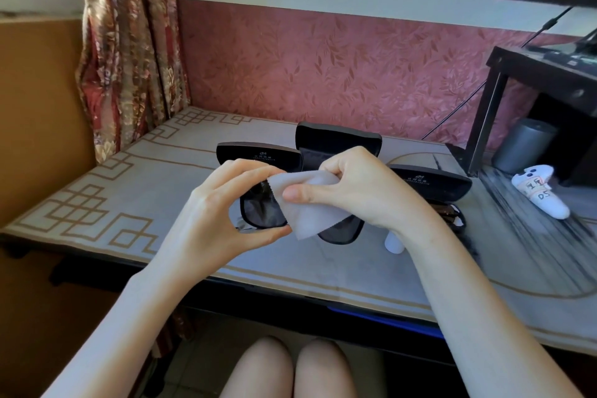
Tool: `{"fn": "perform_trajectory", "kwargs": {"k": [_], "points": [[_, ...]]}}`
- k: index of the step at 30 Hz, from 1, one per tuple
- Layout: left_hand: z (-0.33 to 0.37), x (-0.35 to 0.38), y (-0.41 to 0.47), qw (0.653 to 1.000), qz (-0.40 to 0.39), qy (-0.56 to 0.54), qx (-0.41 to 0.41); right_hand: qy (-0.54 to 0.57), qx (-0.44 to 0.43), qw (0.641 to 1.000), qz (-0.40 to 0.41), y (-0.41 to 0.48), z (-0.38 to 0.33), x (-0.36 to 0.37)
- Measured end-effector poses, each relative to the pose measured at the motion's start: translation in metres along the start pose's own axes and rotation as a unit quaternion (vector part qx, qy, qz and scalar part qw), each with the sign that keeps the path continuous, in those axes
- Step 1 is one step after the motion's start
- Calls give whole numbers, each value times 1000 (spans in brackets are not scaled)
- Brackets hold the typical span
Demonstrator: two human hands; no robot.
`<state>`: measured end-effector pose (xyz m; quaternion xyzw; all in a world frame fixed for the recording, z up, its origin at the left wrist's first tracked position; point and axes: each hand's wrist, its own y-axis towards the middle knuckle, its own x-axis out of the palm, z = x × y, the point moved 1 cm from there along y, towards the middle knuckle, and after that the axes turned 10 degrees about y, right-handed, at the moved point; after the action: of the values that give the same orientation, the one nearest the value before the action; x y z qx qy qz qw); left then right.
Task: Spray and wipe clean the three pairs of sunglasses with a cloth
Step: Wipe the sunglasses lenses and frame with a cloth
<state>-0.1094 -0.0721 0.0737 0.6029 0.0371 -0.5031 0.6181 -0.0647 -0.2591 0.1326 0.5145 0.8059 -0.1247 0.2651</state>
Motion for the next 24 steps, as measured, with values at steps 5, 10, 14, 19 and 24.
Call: {"fn": "perform_trajectory", "kwargs": {"k": [5, 10, 14, 19, 24], "points": [[2, 0, -1, 1000, -5, 12, 6, -17, -7, 999, -28, 0, -1, 1], [-1, 0, -1, 999, -12, 35, 27, 15, -19, 1000, -17, 1, 1, 2], [0, 0, -1, 1000, -7, 23, 14, 15, -27, 999, -8, 0, 5, 1], [3, -2, -1, 1000, 0, 15, 0, -6, -29, 998, 58, -8, 13, -5], [5, -2, 0, 1000, 6, 10, -23, -22, -42, 996, 74, -18, 12, -6]]}}
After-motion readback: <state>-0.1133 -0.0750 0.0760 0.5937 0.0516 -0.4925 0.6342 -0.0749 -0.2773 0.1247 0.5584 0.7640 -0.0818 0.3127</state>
